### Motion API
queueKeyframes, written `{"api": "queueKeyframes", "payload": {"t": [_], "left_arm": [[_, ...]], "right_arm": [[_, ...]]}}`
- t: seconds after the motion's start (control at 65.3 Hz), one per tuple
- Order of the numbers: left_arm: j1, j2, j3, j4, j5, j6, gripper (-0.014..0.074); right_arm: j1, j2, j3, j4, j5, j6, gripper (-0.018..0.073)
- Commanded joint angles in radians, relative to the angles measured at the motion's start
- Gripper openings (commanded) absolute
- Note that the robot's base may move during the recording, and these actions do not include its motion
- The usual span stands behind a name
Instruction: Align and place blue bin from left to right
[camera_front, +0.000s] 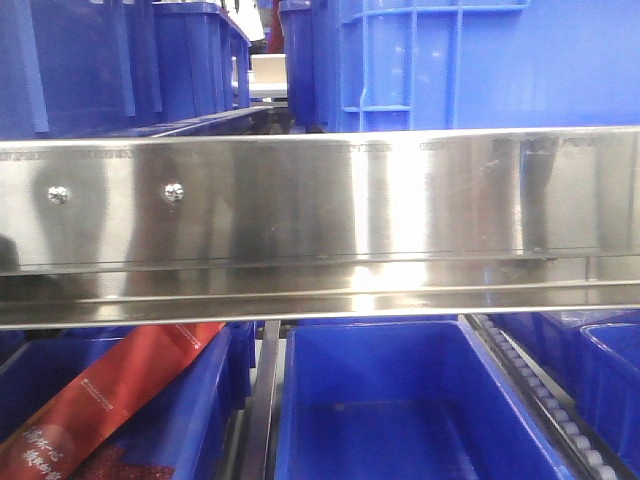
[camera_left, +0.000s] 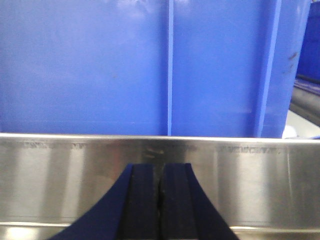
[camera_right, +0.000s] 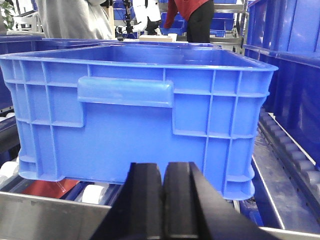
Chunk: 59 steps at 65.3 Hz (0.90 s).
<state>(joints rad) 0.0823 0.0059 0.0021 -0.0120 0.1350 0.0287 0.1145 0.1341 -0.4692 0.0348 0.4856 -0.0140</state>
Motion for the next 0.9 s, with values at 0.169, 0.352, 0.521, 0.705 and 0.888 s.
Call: {"api": "queueKeyframes", "payload": {"t": [0.169,0.352,0.521,0.705,0.888], "left_arm": [[-0.01,-0.006,-0.002,0.02,-0.017,-0.088,-0.0015],[-0.01,-0.006,-0.002,0.049,-0.017,-0.088,-0.0015],[-0.01,-0.006,-0.002,0.049,-0.017,-0.088,-0.0015],[-0.01,-0.006,-0.002,0.049,-0.017,-0.088,-0.0015],[-0.01,-0.006,-0.002,0.049,-0.017,-0.088,-0.0015]], "right_arm": [[-0.001,-0.006,0.002,-0.001,-0.03,-0.004,-0.0079],[-0.001,-0.006,0.002,-0.001,-0.03,-0.004,-0.0079],[-0.001,-0.006,0.002,-0.001,-0.03,-0.004,-0.0079],[-0.001,-0.006,0.002,-0.001,-0.03,-0.004,-0.0079],[-0.001,-0.006,0.002,-0.001,-0.03,-0.004,-0.0079]]}}
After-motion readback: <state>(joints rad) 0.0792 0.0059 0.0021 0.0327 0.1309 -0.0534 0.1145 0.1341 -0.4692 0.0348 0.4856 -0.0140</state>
